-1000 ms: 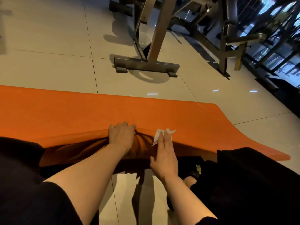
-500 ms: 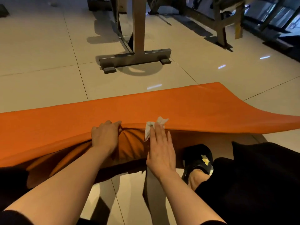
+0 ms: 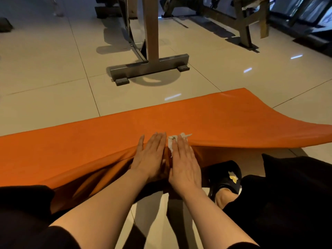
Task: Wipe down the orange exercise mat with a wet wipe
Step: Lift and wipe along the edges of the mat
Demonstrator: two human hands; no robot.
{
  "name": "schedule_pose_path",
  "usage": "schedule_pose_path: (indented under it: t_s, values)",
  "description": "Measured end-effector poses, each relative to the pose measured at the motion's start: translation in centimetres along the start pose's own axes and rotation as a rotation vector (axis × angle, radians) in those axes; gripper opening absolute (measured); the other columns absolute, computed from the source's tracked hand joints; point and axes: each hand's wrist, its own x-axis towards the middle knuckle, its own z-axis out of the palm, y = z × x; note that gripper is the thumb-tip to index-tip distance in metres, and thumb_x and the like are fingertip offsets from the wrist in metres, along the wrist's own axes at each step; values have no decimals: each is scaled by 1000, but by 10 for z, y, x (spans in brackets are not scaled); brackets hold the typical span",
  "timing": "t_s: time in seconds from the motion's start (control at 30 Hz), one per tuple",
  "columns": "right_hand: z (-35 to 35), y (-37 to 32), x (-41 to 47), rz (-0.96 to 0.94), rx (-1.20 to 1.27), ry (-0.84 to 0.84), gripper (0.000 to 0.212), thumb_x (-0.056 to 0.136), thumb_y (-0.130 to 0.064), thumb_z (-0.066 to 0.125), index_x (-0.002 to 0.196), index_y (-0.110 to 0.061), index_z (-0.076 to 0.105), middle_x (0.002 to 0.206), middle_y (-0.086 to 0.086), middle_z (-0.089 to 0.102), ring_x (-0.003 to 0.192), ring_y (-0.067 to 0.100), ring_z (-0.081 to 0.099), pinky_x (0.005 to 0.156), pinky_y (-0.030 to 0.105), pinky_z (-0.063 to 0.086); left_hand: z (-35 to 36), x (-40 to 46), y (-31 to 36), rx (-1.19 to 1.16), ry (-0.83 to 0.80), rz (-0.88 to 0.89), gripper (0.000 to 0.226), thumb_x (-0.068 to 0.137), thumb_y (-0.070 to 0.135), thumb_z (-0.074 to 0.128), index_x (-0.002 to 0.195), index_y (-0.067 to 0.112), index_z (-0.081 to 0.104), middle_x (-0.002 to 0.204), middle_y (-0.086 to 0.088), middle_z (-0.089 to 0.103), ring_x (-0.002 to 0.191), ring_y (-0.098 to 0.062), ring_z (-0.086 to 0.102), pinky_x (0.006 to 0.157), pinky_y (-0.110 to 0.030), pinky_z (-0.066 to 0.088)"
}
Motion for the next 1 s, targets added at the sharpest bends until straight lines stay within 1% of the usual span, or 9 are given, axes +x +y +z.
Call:
schedule_pose_path:
  t_s: [0.17, 0.23, 0.33, 0.43, 0.53, 0.63, 0.77, 0.83, 1.0]
  values:
    - [-11, 25, -5, 406, -43, 114, 91, 86, -17, 58, 154, -4, 0, 162, 15, -5, 149, 27, -10, 122, 38, -4, 5, 5, 7, 29, -24, -44, 81, 101, 43, 35, 149, 12, -22, 162, -5, -10, 148, -18, -13, 111, -51, -18]
    - [-15, 20, -3, 389, 8, 64, 93, 88, -17, 59, 154, -6, -4, 162, 13, -9, 149, 27, -14, 121, 35, -6, 5, 6, 7, 40, -23, -57, 80, 101, 43, 34, 149, 11, -23, 162, -6, -11, 148, -19, -14, 112, -52, -18]
    - [-14, 4, 0, 141, 65, -50, 94, 89, -18, 60, 154, -12, -7, 162, 6, -13, 148, 22, -15, 118, 28, -7, 3, 9, 5, 44, -31, -75, 80, 101, 42, 34, 148, 12, -24, 161, -5, -13, 147, -19, -16, 112, -52, -17]
    - [-15, 8, 1, 44, -32, -65, 88, 90, -20, 56, 155, -11, -3, 163, 7, -9, 149, 18, -11, 117, 27, -11, 3, 11, 4, 42, -38, -78, 79, 102, 42, 32, 148, 13, -25, 161, -5, -15, 147, -19, -17, 113, -52, -17]
    - [-16, 24, 0, 237, -98, 41, 86, 87, -18, 57, 154, -8, 4, 162, 11, 3, 150, 23, -4, 121, 33, -8, 3, 10, 7, 41, -31, -66, 78, 102, 43, 32, 148, 14, -25, 161, -5, -12, 147, -18, -16, 113, -52, -16]
    - [-16, 18, 0, 336, -45, 30, 91, 87, -20, 58, 154, -5, -2, 162, 12, -5, 149, 26, -10, 122, 35, -4, 5, 7, 10, 39, -31, -79, 78, 102, 42, 31, 148, 14, -25, 161, -5, -12, 148, -18, -15, 113, -52, -16]
    - [-15, -5, 4, 119, 92, -100, 92, 90, -20, 59, 155, -15, -8, 161, 2, -18, 147, 20, -17, 119, 28, 6, 3, 9, 8, 29, -23, -110, 82, 100, 37, 38, 148, 13, -24, 161, -5, -12, 147, -19, -15, 112, -52, -17]
    - [-14, -3, 3, 71, 29, -86, 89, 91, -20, 57, 155, -14, -4, 162, 4, -14, 148, 17, -13, 119, 27, 2, 2, 10, 7, 16, -29, -104, 83, 99, 38, 39, 149, 14, -23, 162, -5, -11, 148, -19, -15, 113, -51, -17]
    - [-13, 33, -8, 403, -119, 89, 89, 87, -22, 57, 154, -8, 0, 162, 11, -4, 149, 26, -8, 122, 41, 1, 0, 9, 8, 19, -36, -81, 77, 102, 41, 33, 149, 14, -22, 162, -5, -9, 148, -19, -12, 114, -52, -15]
